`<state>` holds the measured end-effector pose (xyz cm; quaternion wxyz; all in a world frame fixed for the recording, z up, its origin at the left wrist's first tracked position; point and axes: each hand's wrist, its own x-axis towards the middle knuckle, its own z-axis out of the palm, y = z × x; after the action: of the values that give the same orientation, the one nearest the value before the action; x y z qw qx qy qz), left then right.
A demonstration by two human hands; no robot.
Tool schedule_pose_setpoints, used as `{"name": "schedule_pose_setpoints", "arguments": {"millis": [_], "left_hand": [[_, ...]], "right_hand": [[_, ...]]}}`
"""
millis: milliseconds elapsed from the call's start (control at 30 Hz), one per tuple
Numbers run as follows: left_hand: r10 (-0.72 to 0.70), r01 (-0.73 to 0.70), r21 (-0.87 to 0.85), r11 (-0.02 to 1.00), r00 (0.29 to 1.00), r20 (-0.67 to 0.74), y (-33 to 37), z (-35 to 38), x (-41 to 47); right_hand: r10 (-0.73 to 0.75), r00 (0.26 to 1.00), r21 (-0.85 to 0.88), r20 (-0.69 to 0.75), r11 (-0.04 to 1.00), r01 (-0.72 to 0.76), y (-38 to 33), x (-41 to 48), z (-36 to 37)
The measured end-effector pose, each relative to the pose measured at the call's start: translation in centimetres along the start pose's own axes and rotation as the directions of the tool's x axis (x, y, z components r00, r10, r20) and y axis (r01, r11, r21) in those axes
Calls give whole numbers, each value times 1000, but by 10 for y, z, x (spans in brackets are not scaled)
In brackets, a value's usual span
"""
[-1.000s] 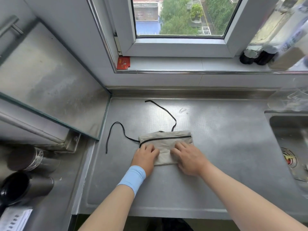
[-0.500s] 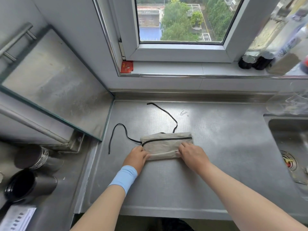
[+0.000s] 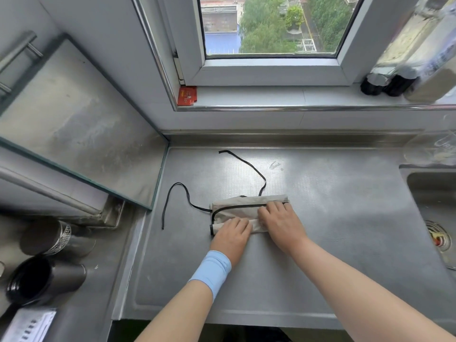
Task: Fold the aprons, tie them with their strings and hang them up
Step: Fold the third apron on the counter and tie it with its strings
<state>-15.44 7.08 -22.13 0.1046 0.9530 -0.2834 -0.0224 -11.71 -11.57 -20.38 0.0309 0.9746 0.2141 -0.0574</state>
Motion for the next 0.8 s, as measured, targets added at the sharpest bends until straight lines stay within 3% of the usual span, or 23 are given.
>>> {"name": "schedule_pose_setpoints", "arguments": {"millis": [100, 200, 300, 467, 600, 733, 800], "left_hand": [[-20, 27, -52, 998, 991, 131, -5, 7, -9], [2, 9, -61, 998, 985, 175, -21, 6, -22], [17, 0, -139, 990, 993, 120, -39, 2, -27], [-3, 29, -222, 975, 993, 115, -49, -9, -28], [-112, 122, -213, 969, 992, 57, -53, -15, -24], [-146, 150, -255, 955, 989, 36, -62, -22, -12], [-226, 242, -282, 928, 970, 89, -64, -31, -4]], "right_hand": [[-87, 991, -34, -106, 996, 83, -14, -3, 6], [-11, 999, 129, -40, 992, 17, -14, -6, 6], [31, 999, 275, 39, 961, -40, -1, -11, 7], [-37, 997, 163, 74, 986, 24, 26, -16, 4], [-91, 994, 133, 58, 988, 83, 34, -9, 0], [-19, 1000, 155, 18, 988, 15, 31, -8, 4], [67, 996, 181, 65, 980, -78, 30, -3, -3]]}}
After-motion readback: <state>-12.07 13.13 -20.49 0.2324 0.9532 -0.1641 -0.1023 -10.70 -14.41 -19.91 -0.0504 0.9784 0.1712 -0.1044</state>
